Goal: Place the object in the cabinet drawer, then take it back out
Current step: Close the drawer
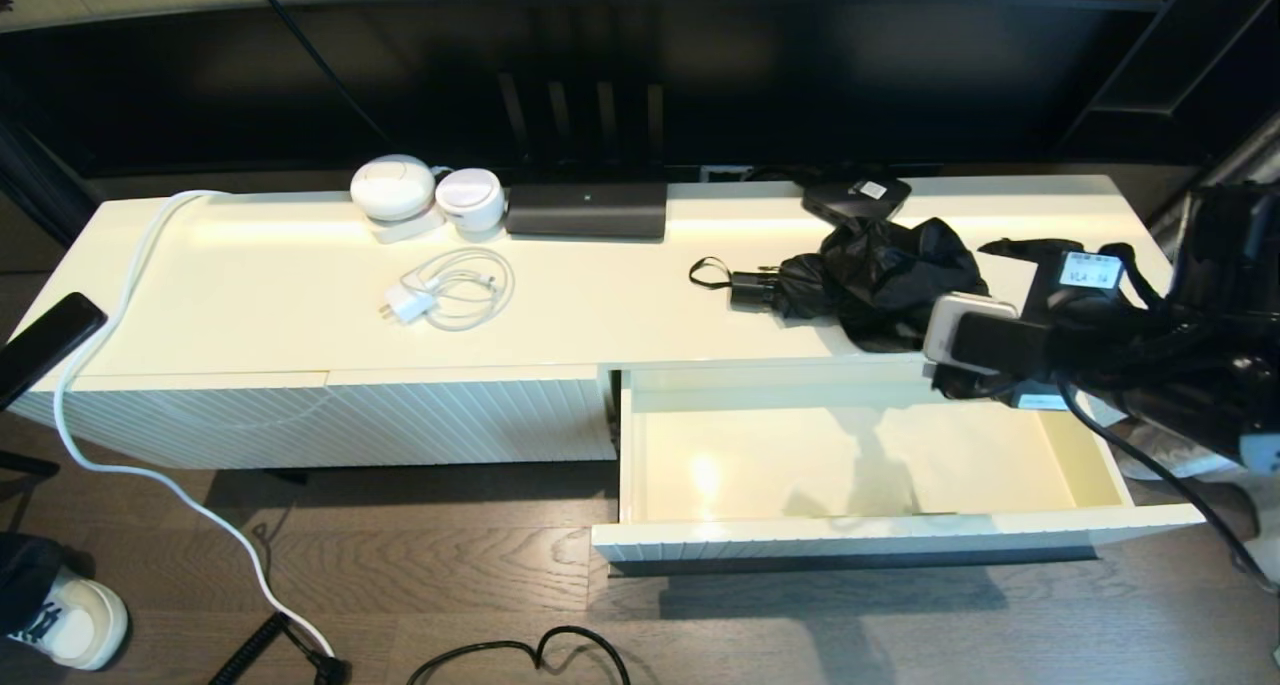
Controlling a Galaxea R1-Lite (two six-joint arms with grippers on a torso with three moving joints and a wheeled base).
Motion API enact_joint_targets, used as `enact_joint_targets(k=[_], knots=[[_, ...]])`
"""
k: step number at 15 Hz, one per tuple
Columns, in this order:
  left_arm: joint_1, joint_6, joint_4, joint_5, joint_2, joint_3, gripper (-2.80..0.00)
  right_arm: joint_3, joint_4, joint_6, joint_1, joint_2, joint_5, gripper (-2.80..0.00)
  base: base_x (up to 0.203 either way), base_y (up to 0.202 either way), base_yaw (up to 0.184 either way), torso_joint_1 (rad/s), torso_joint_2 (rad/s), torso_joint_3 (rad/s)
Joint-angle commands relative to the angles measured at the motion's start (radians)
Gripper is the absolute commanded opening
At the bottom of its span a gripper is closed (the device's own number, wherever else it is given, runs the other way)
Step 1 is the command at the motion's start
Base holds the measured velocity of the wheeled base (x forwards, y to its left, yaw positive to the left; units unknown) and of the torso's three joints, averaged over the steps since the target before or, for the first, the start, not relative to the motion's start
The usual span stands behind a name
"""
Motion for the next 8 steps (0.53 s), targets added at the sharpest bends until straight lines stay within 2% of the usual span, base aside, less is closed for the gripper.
enact_joint_targets(k=[1, 2, 5, 8], knots=[[0.0, -0.001, 0.0, 0.0, 0.0, 0.0, -2.8, 0.084, -0.002, -0.005, 0.003, -0.119, 0.0, 0.0, 0.0, 0.0, 0.0, 0.0, 0.0, 0.0], [0.0, -0.001, 0.0, 0.0, 0.0, 0.0, -2.8, 0.128, -0.002, -0.002, 0.004, -0.149, 0.007, -2.8, 0.0, 0.0, 0.0, 0.0, 0.0, 0.0], [0.0, -0.001, 0.0, 0.0, 0.0, 0.0, -2.8, 0.238, 0.009, 0.029, 0.006, -0.197, 0.025, -2.8, 0.0, 0.0, 0.0, 0.0, 0.0, 0.0], [0.0, -0.001, 0.0, 0.0, 0.0, 0.0, -2.8, 0.269, 0.112, 0.082, 0.025, -0.214, 0.033, -2.8, 0.0, 0.0, 0.0, 0.0, 0.0, 0.0]])
